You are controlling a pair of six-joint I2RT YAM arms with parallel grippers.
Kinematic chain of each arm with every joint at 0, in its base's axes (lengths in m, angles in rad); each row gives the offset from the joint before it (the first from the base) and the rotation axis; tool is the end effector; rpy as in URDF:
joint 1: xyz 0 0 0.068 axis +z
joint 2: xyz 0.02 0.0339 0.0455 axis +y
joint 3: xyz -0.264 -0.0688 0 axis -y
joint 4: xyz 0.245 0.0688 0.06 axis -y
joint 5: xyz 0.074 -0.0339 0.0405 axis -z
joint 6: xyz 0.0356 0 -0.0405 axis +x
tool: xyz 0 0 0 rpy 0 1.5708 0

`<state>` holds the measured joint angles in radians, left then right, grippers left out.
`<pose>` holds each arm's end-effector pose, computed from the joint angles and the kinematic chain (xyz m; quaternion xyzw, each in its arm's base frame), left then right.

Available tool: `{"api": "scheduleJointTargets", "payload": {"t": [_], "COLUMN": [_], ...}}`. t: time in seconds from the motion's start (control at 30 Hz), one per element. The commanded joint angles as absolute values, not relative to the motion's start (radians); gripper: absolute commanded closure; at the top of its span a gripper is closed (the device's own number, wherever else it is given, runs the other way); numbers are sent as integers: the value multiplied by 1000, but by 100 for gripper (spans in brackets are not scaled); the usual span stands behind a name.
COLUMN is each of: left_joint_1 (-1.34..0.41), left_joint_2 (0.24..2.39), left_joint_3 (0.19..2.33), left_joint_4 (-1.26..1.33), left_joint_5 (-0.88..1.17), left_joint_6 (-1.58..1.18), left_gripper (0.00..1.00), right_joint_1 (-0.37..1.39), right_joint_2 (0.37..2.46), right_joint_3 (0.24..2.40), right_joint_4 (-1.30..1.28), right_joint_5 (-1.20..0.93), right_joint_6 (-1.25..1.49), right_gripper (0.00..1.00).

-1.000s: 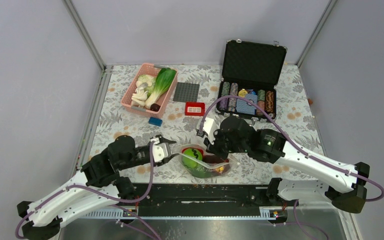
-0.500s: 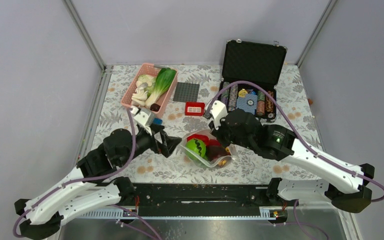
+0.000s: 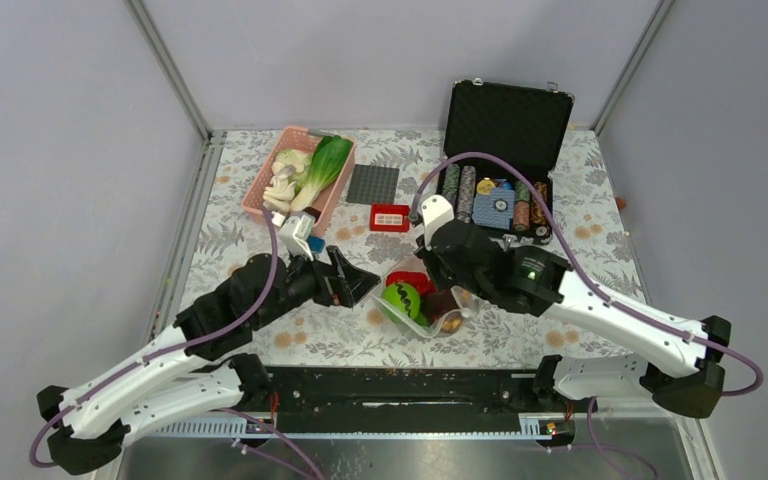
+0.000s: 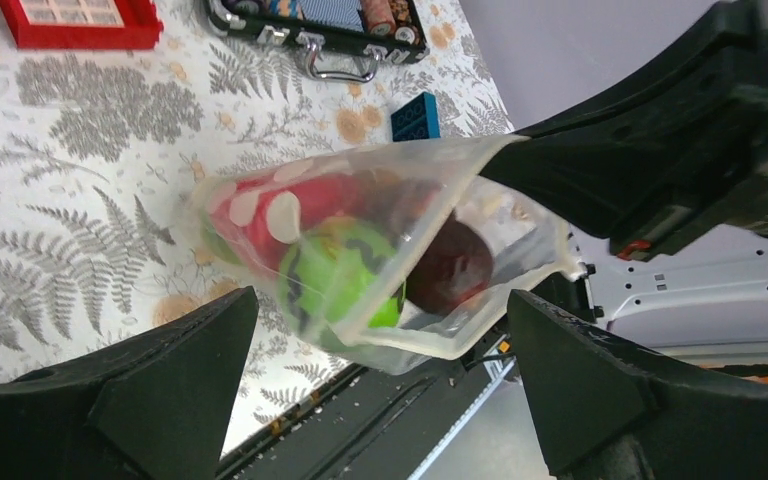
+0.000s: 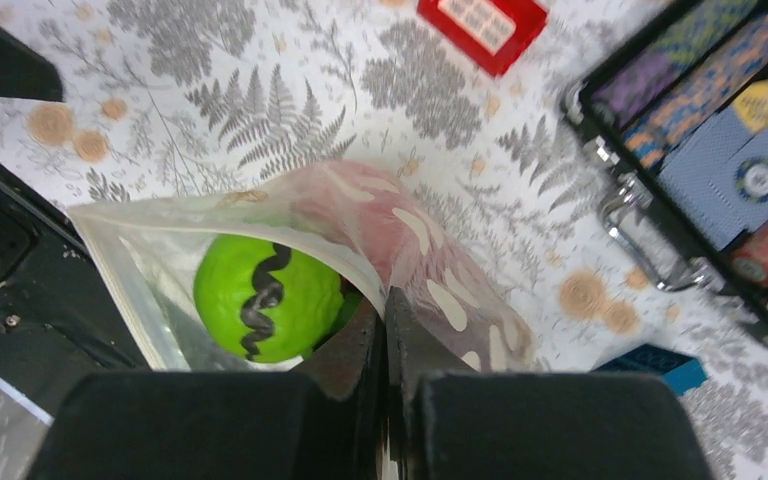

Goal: Open the zip-top bag and remove the fake food
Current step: Open the zipper of the food storage bag at the center of the board.

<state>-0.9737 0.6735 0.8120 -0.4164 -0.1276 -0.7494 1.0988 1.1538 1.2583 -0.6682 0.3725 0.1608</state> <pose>0.0898 -0.1241 0.3414 0.0510 0.7959 -0.4230 0.4301 0.1211 0.2088 0.3828 -0.3093 0.8082 0.1482 0.4787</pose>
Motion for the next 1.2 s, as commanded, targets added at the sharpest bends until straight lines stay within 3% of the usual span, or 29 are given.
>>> {"api": "scheduleJointTargets", "payload": {"t": [0.0,0.3,0.5,0.67,0.8,1.03,1.17], "left_joint_1": [-975,-1000,-1024,-1052,-1057,-1057,-1057], "left_joint_2": [620,561,599,633,639,668,670], "left_joint_3": [767,695,673,676,678,653,633], "left_joint_4": [-376,-492,-494,-533,-575,-573,-534], "left_joint_5": [-96,-141,-178,-233,-299,-345,-387], "left_joint_6": [-863,-921,-972,-999,-1003,-1022,-1043], "left_gripper": [1,1,5,15,35,50,50], "right_joint_1": [1101,1101,1101,1101,1101,1101,1101], "right_joint_2": [1178,1238,1343,1340,1312,1268,1250], "right_joint_3": [1213,1204,1291,1281,1259,1225,1210], "right_joint_4": [-620,-469,-506,-470,-463,-451,-442], "right_joint_5": [336,190,171,211,248,251,241], "right_joint_6": [307,374,437,485,489,486,490], "right_gripper": [100,100,100,100,100,100,100]}}
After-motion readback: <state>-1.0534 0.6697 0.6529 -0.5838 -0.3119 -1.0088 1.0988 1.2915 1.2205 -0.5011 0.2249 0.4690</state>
